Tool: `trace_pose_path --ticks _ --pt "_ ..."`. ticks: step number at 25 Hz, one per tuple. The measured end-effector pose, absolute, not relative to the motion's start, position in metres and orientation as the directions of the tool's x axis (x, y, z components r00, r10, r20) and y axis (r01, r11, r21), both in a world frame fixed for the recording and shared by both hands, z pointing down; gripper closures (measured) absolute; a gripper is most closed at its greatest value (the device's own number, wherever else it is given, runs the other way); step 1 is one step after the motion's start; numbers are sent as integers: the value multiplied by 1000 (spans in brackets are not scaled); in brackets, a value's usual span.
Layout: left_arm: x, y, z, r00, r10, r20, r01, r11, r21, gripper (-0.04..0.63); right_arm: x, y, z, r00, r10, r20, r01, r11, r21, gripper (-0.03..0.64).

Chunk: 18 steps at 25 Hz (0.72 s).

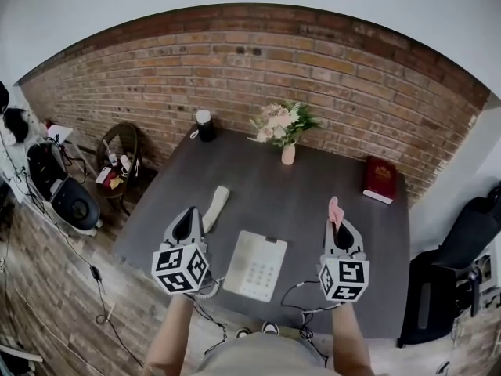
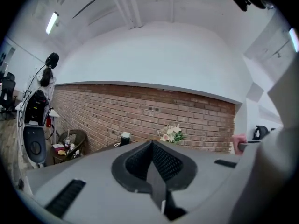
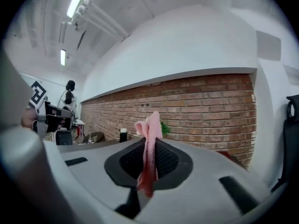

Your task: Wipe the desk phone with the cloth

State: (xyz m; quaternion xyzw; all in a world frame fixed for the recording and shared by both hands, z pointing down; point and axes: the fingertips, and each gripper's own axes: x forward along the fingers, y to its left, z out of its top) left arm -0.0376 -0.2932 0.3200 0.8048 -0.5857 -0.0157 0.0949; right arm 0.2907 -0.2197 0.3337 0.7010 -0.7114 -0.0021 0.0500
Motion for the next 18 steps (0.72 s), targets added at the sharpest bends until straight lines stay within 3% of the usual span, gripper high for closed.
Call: trace_pose_path --ticks 18 --pt "-20 -304 333 328 -939 104 -935 -306 180 592 325 -217 331 94 -994 53 -995 -92 41 599"
